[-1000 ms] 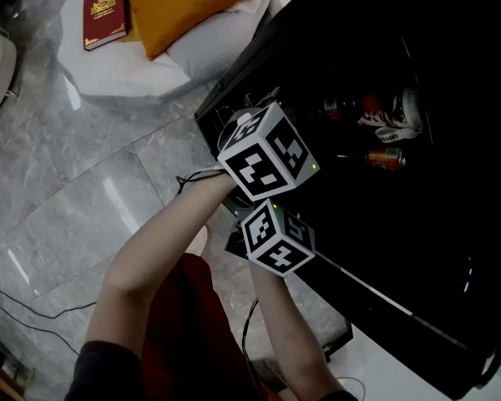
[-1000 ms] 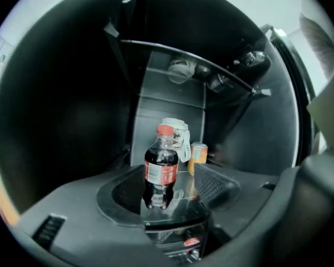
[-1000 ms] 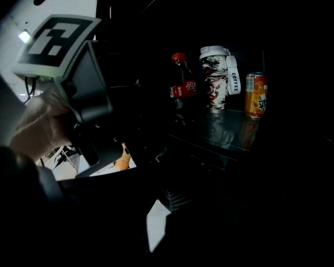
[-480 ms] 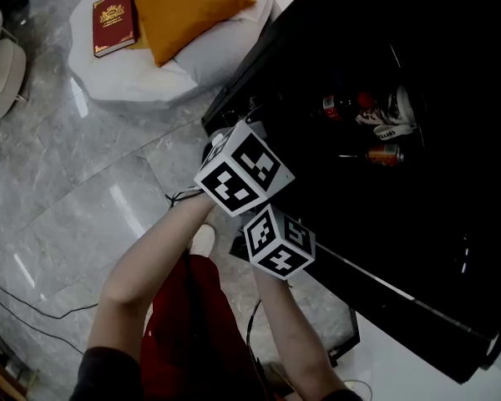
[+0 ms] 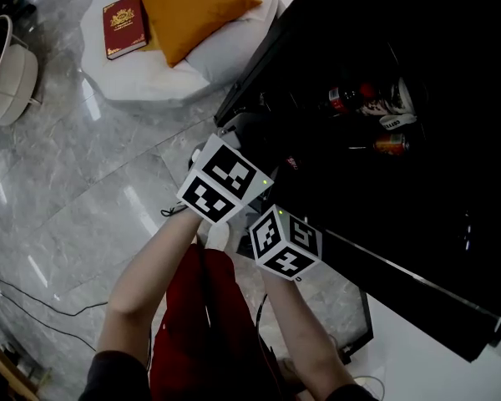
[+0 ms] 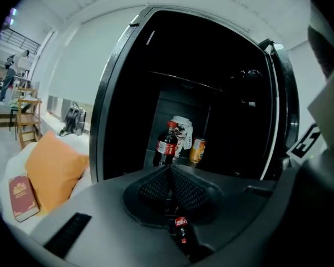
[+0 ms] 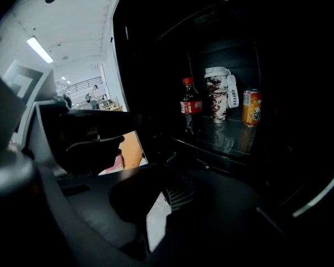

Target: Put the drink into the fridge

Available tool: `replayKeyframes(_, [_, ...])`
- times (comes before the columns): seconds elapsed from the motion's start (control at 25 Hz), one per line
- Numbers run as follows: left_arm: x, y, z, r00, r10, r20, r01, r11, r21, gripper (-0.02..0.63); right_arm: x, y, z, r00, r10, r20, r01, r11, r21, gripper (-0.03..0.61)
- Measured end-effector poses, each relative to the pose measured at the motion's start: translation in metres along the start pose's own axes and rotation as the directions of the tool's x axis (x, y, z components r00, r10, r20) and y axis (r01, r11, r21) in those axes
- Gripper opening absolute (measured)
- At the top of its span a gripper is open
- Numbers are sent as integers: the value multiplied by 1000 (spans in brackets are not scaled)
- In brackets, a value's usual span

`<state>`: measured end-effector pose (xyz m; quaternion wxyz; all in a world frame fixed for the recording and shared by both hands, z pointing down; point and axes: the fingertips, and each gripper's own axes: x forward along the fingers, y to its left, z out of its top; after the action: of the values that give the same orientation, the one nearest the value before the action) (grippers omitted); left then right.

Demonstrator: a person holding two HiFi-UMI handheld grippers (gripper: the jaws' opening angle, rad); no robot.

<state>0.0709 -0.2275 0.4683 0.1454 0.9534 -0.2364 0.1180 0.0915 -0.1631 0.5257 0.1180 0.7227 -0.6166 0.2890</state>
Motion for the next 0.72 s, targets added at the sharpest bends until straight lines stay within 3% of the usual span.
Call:
replayKeyframes(0.56, [-72, -1, 3, 992, 123, -40, -126, 988, -92, 11, -42, 18, 34, 999, 44, 22, -44, 999, 17, 17])
replayKeyframes(0.72, [-85, -8, 10, 986, 157, -48, -160, 985, -67, 11, -53, 23, 40, 997, 70, 13, -70, 997, 13, 17])
